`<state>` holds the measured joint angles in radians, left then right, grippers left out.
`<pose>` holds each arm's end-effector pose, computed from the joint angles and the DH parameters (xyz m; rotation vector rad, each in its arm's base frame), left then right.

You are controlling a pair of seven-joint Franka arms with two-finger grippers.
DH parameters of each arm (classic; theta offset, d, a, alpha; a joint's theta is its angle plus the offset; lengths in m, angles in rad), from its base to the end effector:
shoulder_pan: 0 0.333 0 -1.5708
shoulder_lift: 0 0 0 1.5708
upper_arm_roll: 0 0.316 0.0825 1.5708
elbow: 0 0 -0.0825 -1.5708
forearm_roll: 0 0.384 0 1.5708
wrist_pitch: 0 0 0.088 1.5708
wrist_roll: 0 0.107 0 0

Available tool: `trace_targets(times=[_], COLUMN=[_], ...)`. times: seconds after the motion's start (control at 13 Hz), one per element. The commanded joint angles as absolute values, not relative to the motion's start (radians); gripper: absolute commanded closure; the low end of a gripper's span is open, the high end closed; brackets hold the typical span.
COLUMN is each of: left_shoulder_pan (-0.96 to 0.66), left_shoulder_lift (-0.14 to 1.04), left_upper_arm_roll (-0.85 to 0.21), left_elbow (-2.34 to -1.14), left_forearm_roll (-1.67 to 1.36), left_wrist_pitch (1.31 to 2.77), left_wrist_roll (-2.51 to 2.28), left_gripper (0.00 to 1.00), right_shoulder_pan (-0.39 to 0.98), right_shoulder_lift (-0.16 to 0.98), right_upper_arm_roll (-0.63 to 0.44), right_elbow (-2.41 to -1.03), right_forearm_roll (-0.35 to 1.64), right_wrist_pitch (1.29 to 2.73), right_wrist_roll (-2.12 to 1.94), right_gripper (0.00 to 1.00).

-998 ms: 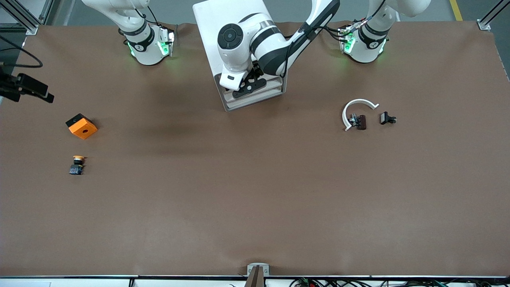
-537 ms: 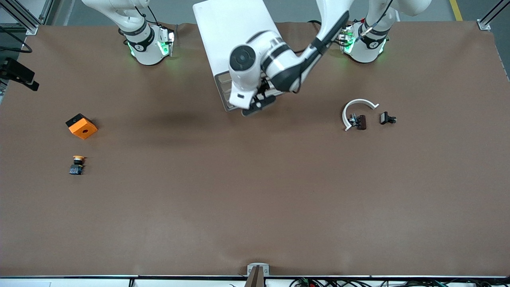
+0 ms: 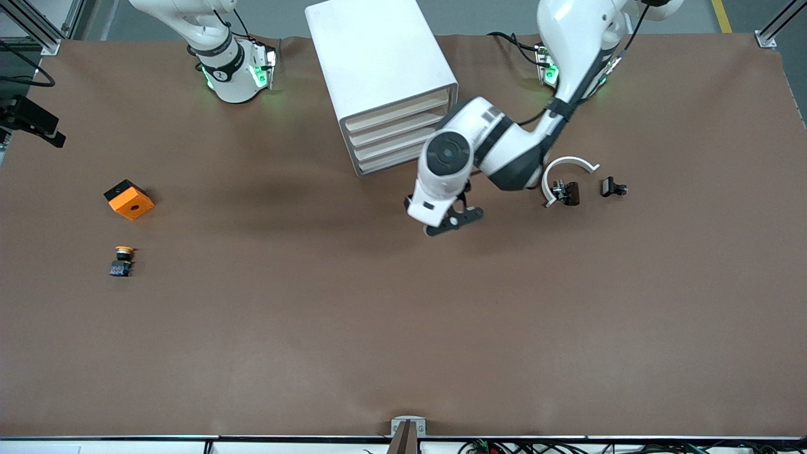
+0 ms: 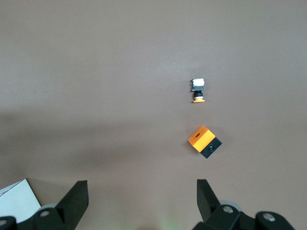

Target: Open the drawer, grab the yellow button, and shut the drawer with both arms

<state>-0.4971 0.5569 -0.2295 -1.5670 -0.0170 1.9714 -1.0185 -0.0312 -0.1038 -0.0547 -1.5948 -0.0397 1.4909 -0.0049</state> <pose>0.5197 -0.4357 0.3153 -3.0683 -0.5028 0.3037 0.5111 -0.0503 0.6617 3.1050 -0.1303 -0.0028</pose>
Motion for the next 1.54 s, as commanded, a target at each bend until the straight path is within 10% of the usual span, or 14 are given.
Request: trace_targets(times=[0.0,1.46], left_shoulder_pan=[-0.416,0.261], left_shoulder_lift=[0.546,-0.058], left_upper_arm_roll=[-0.235,-0.25], left_elbow=[-1.571,-1.968], left_forearm_roll=[0.002,-0.052], left_wrist_pitch=[1.967,1.95], left_wrist_roll=[-0.927,0.046], left_gripper=[0.0,0.0], right_shoulder_pan=[-0.047,-0.057], right_shoulder_lift=[-0.147,-0.173], right_upper_arm_roll=[-0.054,-0.049], right_elbow=[-1.646,-1.677], right_forearm_roll=[-0.015,0.017], right_wrist_pitch=[1.514,1.528], right_wrist_roll=[0.011,-0.064], right_gripper=[0.0,0.0])
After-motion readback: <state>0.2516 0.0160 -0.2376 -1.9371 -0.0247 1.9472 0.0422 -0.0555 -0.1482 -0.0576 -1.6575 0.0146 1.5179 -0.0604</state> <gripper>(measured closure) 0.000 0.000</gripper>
